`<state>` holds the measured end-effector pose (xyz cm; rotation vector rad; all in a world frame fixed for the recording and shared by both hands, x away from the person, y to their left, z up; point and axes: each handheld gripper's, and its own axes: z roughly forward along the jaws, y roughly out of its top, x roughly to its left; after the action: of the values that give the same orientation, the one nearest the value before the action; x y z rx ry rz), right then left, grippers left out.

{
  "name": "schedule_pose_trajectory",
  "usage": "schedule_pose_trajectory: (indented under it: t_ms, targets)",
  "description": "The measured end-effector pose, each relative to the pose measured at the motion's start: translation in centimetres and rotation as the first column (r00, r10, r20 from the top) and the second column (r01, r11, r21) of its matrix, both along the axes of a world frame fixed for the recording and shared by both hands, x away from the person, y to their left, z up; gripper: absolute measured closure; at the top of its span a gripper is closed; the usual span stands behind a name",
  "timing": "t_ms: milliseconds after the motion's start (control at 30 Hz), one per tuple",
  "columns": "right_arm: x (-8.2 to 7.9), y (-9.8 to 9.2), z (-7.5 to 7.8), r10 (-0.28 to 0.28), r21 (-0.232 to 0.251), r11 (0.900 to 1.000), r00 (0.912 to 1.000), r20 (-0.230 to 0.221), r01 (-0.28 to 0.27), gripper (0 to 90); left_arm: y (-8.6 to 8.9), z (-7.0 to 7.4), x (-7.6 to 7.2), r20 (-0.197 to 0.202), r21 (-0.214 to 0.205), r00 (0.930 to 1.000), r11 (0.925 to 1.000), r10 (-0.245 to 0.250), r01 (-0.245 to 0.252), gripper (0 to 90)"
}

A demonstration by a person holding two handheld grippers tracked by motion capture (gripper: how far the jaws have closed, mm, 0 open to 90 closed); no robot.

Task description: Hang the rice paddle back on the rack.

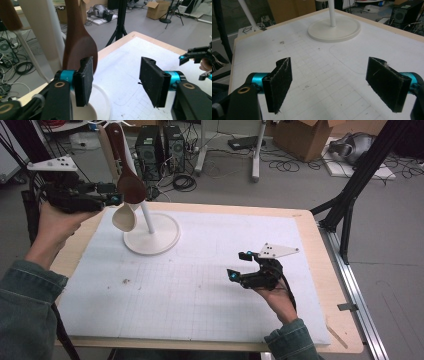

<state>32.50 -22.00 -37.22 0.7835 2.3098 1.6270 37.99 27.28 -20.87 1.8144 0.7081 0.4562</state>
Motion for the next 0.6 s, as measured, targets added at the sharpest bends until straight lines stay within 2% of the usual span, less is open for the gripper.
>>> schedule_pose_trajectory:
  t_ms: [233,600]
  targets:
    - [0.0,-0.2,-0.1,-0.017,-0.009,0.9998,0.9998,0.002,0.017,19.8,-0.2,-2.4,-0.7,-0.017,0.003,0.9998,0.9999,-0.014,0.014,37.6]
    - [-0.1,-0.8,-0.1,-0.049,-0.016,0.9986,0.9987,0.014,0.050,18.1,-0.6,-5.4,-2.1,-0.021,-0.008,0.9996,0.9998,-0.021,0.021,31.3]
